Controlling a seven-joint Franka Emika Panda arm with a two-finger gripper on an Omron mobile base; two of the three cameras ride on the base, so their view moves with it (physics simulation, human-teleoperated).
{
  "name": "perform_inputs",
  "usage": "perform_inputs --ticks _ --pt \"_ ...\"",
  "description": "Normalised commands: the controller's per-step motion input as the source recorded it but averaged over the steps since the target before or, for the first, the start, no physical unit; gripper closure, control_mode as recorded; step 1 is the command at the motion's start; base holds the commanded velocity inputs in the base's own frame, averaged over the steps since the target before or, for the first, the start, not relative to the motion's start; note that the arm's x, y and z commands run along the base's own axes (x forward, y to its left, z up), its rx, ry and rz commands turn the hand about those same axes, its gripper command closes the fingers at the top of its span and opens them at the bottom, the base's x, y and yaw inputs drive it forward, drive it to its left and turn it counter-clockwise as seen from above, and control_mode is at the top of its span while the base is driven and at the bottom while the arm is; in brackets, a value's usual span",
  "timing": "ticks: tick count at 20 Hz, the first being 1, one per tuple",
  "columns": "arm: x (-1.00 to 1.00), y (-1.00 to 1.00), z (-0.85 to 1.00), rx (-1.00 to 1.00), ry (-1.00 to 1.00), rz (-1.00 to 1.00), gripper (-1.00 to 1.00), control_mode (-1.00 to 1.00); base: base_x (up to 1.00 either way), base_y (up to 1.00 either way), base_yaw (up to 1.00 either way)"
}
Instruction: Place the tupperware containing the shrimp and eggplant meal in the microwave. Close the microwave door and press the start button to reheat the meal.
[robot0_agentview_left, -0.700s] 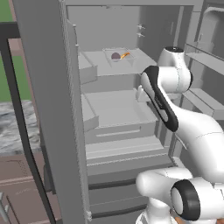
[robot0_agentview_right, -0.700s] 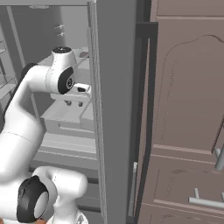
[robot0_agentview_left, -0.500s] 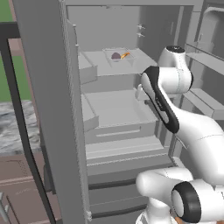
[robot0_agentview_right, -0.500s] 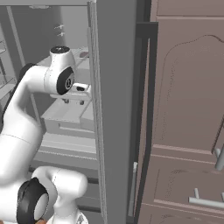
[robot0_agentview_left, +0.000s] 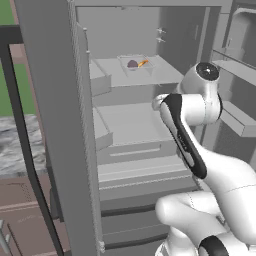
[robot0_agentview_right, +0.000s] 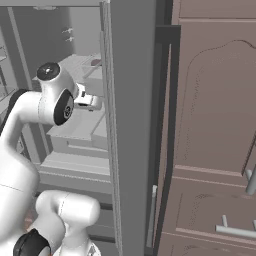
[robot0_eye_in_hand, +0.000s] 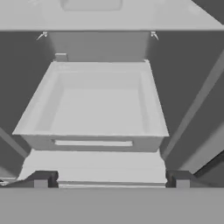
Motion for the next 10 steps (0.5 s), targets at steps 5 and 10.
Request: perform_inputs --ticks 5,10 --pt "0.0 0.18 0.19 0.02 -0.12 -0.15 -1.0 -1.0 0.0 0.0 0.0" --pt "0.0 0.14 0.48 0.15 -0.16 -0.18 -1.0 -1.0 0.0 0.0 0.0"
